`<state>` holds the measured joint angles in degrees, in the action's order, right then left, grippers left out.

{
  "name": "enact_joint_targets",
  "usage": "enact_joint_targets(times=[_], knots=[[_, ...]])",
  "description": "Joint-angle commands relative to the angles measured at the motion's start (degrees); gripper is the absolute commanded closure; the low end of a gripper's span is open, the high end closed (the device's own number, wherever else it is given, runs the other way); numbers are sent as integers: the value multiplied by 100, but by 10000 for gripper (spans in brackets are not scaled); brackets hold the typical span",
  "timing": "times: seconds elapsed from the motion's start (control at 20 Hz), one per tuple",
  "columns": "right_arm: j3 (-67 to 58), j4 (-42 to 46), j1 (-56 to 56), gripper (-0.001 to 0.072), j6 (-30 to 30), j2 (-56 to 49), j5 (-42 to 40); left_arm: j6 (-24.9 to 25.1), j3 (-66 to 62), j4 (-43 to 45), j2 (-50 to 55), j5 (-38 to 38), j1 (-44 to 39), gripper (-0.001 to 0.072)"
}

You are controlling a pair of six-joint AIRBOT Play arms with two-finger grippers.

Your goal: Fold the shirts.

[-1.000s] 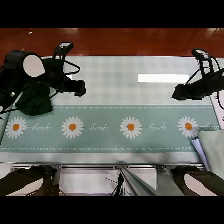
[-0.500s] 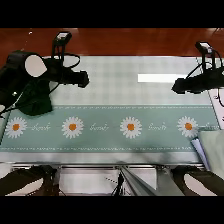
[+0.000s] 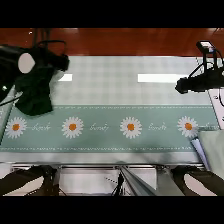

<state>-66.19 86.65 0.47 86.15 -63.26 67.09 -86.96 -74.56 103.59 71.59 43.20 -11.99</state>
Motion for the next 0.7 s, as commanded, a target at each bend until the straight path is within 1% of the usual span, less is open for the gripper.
enact_joint_targets(times=[0.0, 0.05, 0.15, 0.2, 0.35, 0.4, 0.6, 0.65], knots=[[2, 140, 7, 238, 0, -2, -9, 33, -39, 557, 74, -334, 1110, 87], [2, 136, 7, 238, 2, -2, -7, -184, -35, 520, 129, -254, 1427, 87], [2, 85, 7, 238, 7, -2, -7, -903, -31, 442, 295, -90, 2002, 88], [2, 63, 7, 238, 28, -2, -7, -1134, -31, 437, 407, -85, 2238, 87], [2, 24, 7, 238, 28, -2, -4, -1154, -31, 433, 778, -175, 2579, 83], [2, 26, 7, 239, 28, -2, -4, -1154, -31, 435, 916, -240, 2603, 26], [2, 24, 7, 239, 31, -2, -7, -1152, -31, 415, 1572, -472, 2586, -13], [2, 24, 7, 239, 46, -2, -4, -1154, -33, 413, 1729, -490, 2588, -13]])
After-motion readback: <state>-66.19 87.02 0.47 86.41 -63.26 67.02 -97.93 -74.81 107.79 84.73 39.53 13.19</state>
